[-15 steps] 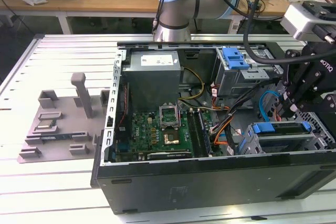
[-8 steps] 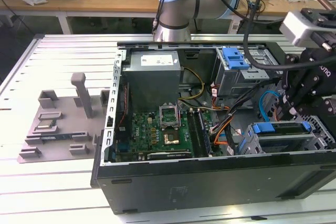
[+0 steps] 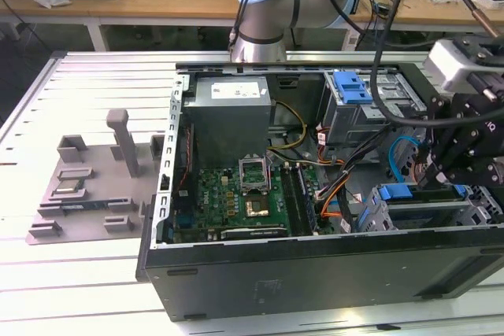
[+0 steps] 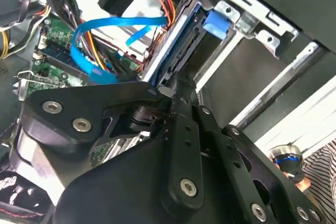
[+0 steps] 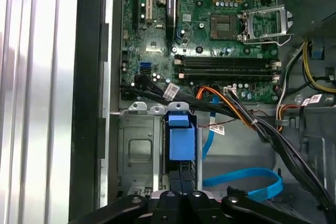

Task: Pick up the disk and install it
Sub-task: 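Insert the disk into the insertion slot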

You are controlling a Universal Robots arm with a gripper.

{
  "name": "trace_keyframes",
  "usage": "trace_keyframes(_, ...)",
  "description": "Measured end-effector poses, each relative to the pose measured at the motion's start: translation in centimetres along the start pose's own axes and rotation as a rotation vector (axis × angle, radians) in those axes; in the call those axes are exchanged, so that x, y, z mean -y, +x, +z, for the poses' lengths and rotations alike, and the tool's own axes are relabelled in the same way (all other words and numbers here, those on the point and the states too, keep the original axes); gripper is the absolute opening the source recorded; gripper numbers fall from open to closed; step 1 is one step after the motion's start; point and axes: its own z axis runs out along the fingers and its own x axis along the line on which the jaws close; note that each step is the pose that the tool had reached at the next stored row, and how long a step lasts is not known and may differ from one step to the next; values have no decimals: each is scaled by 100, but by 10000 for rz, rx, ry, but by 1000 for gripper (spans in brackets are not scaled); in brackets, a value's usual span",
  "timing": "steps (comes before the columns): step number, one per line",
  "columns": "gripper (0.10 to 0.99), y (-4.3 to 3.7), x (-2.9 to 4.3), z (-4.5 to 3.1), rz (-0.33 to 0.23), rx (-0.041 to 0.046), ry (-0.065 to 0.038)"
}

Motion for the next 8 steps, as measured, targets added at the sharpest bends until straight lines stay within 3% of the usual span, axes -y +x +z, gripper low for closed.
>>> trace_keyframes(6,106,2,39,147,2,-19,1)
trace_keyframes(8,106,0,38,117,-4,25,32)
